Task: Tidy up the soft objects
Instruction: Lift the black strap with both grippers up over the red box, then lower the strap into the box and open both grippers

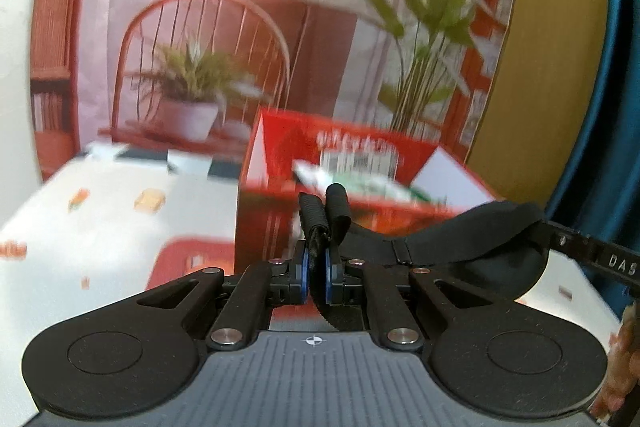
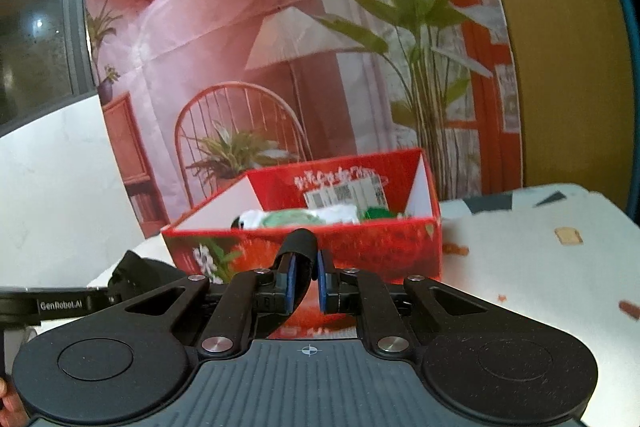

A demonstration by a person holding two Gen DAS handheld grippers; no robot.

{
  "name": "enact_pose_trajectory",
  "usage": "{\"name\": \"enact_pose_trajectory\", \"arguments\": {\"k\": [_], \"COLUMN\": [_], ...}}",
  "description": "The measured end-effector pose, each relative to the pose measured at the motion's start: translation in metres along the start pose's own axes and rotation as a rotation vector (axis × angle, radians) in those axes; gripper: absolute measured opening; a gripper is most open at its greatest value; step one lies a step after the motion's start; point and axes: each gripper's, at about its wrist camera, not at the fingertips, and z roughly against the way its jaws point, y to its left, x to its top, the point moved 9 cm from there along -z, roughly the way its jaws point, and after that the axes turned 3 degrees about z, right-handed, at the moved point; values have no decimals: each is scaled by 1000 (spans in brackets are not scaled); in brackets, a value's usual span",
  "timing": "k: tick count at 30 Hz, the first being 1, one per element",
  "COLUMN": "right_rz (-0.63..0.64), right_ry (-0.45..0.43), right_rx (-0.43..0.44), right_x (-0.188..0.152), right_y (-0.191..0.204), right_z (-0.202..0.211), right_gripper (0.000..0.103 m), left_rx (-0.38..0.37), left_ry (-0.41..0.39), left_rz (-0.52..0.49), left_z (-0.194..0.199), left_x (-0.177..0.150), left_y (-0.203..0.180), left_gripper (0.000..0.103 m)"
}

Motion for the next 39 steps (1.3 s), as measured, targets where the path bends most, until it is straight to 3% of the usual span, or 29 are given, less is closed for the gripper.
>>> {"name": "enact_pose_trajectory", "arguments": {"k": [10, 18, 30, 35, 39], "right_rz": [74, 177, 171, 127, 168], "right_ry": [-55, -23, 167, 237, 267], "right_rx": [0, -47, -103, -112, -120], "right_x": [72, 104, 67, 48, 46], "right_y": [-7, -14, -44, -55, -49], "right_z": [-48, -117, -199, -208, -211], "right_gripper": [9, 9, 9, 9, 9], "left_rx": [9, 62, 89, 87, 85], "left_ry": [-92, -49, 155, 209, 230], "left_rz": [-48, -65, -116, -133, -128], "left_z": [-42, -103, -180, -192, -196], "left_x": [79, 109, 80, 64, 61], "left_y": [-19, -18, -5, -1, 2], "left_gripper": [8, 8, 8, 8, 8]}}
